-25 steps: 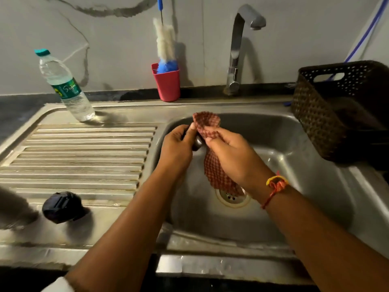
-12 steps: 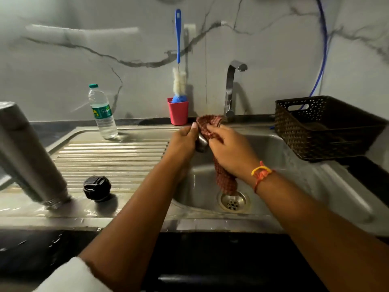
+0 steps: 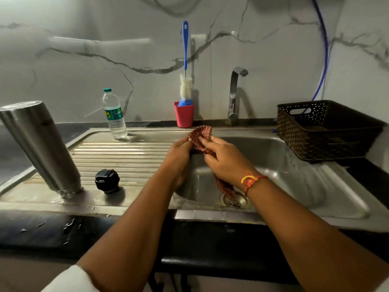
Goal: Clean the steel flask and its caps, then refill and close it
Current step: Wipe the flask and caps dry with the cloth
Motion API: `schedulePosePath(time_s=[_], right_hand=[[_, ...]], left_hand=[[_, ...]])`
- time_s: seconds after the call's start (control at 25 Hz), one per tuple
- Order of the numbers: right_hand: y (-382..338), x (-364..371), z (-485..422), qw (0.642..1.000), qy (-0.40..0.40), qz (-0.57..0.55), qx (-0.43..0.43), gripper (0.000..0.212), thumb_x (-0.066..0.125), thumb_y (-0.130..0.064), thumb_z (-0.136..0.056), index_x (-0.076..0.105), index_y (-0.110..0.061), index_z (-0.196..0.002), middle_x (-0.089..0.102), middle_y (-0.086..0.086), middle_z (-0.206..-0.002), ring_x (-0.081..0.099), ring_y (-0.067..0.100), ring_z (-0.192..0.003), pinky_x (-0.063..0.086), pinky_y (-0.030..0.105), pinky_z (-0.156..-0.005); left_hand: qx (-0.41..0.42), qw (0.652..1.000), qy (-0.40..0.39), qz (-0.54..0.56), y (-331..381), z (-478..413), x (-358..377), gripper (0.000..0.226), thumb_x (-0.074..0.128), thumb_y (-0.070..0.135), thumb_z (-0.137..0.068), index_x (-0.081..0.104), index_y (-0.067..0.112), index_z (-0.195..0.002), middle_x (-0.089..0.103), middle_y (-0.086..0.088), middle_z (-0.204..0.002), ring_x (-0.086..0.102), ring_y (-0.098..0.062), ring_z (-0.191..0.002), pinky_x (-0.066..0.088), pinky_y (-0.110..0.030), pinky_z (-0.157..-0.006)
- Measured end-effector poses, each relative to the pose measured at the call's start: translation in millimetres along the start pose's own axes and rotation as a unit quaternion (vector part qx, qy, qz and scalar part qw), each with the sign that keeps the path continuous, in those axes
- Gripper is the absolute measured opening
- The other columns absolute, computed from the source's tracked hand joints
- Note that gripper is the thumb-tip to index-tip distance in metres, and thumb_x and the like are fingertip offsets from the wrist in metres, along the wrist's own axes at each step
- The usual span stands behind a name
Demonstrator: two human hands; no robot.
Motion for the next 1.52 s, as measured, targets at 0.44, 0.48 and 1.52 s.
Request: schedulePosePath(time_s=[0.44,0.48,1.52], right_hand=[[9.7,-13.1,-7.5,0.988,0.130,-0.070,0.040,0.048,0.048,-0.019,-0.100,0.043,-0.014,-0.147,0.037,0.006,-0.155,0.037,0.020,-0.140,0.025,0.020,-0.109],[7.9,-17.6,-9.7,0.983,0.160,-0.078,0.033,0.046,0.048,-0.018,-0.099,0.045,-0.014,-0.145,0.040,0.005,-0.153,0.039,0.020,-0.138,0.025,0.018,-0.106],[31.0,-24.9,1.5,0.762,0.071,-0.569,0.301,0.017,0.052,-0.019,-0.092,0.066,-0.010,-0.091,0.067,0.006,-0.079,0.061,0.022,-0.072,0.050,0.036,-0.071]], left_hand=[[0.024,0.997,-0.011,0.075,7.7,-6.1,-6.9,0.031,0.043,0.028,-0.109,0.068,0.014,-0.121,0.078,-0.007,-0.103,0.075,-0.013,-0.091,0.058,-0.023,-0.070],[0.024,0.997,-0.018,0.074,6.6,-8.2,-6.3,0.032,0.043,0.028,-0.109,0.068,0.014,-0.121,0.077,-0.009,-0.106,0.075,-0.015,-0.093,0.058,-0.023,-0.070],[0.008,0.978,-0.052,0.201,1.5,-2.2,9.4,0.029,0.044,0.020,-0.107,0.067,0.012,-0.124,0.073,-0.011,-0.122,0.063,-0.025,-0.124,0.045,-0.039,-0.112]])
Point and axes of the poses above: each hand's wrist, its own z-axis away from the middle knuckle, its own x-axis out of the palm, y = z × x, the point moved 5 cm from there along -z, towards the middle knuckle
